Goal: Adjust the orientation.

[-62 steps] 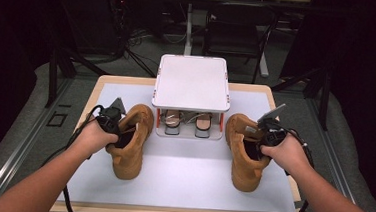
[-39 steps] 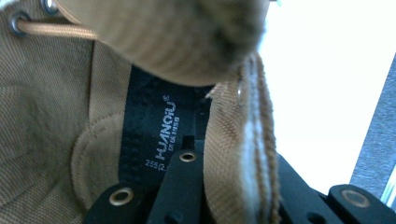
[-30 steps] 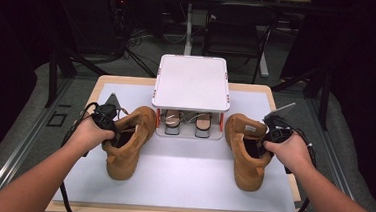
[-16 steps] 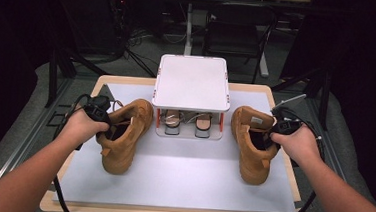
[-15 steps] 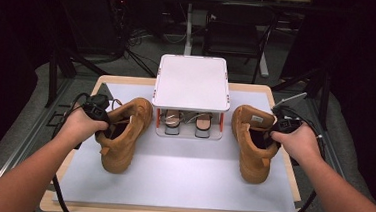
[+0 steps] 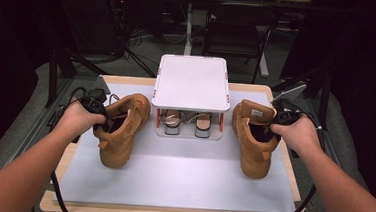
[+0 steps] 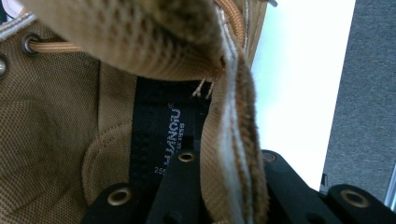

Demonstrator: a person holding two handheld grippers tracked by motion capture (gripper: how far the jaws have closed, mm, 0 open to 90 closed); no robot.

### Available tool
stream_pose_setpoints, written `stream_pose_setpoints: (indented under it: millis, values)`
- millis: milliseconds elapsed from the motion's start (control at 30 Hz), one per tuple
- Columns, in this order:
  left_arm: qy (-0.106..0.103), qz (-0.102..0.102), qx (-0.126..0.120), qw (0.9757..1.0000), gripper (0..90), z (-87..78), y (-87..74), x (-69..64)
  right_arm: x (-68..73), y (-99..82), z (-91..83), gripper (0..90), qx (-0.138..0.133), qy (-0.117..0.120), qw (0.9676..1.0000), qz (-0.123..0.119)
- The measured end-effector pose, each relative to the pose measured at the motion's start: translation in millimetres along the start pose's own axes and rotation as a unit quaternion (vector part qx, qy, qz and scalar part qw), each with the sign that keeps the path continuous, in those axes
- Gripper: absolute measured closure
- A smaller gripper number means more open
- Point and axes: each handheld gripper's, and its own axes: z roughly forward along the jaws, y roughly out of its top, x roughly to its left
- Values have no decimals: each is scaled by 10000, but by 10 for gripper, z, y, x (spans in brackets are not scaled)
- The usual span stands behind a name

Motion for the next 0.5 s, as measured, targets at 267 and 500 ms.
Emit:
stream_pose_setpoints:
  millis: [267,500]
  values:
    - [-64,-144,79,9998,873,8,185,8,-2,235,-9,865,176,-70,9997,143]
    - [-189,-346,163,9991,873,-30,377,54,-13,418,39,866,251,-49,9994,241]
